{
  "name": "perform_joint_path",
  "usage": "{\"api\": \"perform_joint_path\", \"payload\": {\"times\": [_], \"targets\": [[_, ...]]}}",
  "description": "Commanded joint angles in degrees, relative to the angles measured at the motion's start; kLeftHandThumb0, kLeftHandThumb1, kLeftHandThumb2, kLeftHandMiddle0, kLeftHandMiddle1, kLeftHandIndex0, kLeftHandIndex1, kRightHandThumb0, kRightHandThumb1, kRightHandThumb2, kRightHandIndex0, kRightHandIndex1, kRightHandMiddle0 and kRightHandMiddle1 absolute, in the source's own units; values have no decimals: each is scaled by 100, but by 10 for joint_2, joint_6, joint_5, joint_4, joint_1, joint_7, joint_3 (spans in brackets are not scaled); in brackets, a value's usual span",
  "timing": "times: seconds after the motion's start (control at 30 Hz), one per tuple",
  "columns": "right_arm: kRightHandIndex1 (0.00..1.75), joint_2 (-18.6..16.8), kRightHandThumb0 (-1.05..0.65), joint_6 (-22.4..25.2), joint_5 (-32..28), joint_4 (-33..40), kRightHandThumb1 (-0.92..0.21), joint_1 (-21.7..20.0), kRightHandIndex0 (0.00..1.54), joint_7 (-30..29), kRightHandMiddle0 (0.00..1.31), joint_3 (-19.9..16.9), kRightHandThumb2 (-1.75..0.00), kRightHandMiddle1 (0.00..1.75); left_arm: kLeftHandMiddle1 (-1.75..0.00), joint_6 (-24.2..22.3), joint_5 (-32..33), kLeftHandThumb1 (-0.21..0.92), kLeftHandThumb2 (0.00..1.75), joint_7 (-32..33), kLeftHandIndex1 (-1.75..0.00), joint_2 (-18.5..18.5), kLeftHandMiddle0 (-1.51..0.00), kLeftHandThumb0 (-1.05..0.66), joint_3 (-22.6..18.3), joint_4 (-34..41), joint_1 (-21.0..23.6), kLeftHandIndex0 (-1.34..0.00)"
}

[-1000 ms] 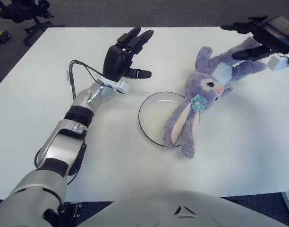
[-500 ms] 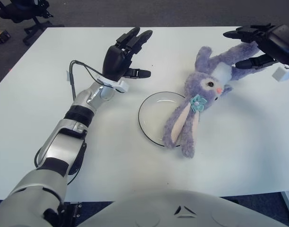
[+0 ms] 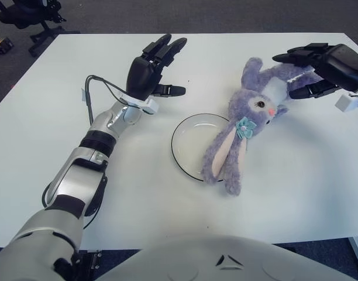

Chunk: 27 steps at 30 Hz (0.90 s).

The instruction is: Put the doll into the plate.

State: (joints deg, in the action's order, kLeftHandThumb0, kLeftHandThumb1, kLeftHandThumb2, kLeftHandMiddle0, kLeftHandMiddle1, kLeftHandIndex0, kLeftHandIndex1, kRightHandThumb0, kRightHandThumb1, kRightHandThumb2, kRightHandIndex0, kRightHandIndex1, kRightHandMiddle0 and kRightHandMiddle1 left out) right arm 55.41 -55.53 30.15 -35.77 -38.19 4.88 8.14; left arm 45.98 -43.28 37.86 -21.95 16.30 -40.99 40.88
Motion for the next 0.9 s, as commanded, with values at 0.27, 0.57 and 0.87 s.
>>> {"api": "perform_joint_path", "payload": {"times": [0.27, 0.57, 0.87], "targets": [[0, 7, -94, 30, -51, 51, -92, 21, 15, 124, 30, 8, -62, 0, 0, -5, 6, 92, 30, -10, -35, 2, -52, -31, 1, 1, 9, -37], [0, -15, -102, 78, -70, 102, -92, 23, 2, 206, 17, 29, -69, 0, 0, -9, 4, 92, 30, -9, -36, 8, -52, -31, 3, 1, 8, -36], [0, -23, -104, 92, -68, 118, -92, 28, 0, 223, 14, 24, -71, 0, 0, -10, 3, 92, 30, -9, -37, 9, -52, -31, 3, 3, 8, -36]]}}
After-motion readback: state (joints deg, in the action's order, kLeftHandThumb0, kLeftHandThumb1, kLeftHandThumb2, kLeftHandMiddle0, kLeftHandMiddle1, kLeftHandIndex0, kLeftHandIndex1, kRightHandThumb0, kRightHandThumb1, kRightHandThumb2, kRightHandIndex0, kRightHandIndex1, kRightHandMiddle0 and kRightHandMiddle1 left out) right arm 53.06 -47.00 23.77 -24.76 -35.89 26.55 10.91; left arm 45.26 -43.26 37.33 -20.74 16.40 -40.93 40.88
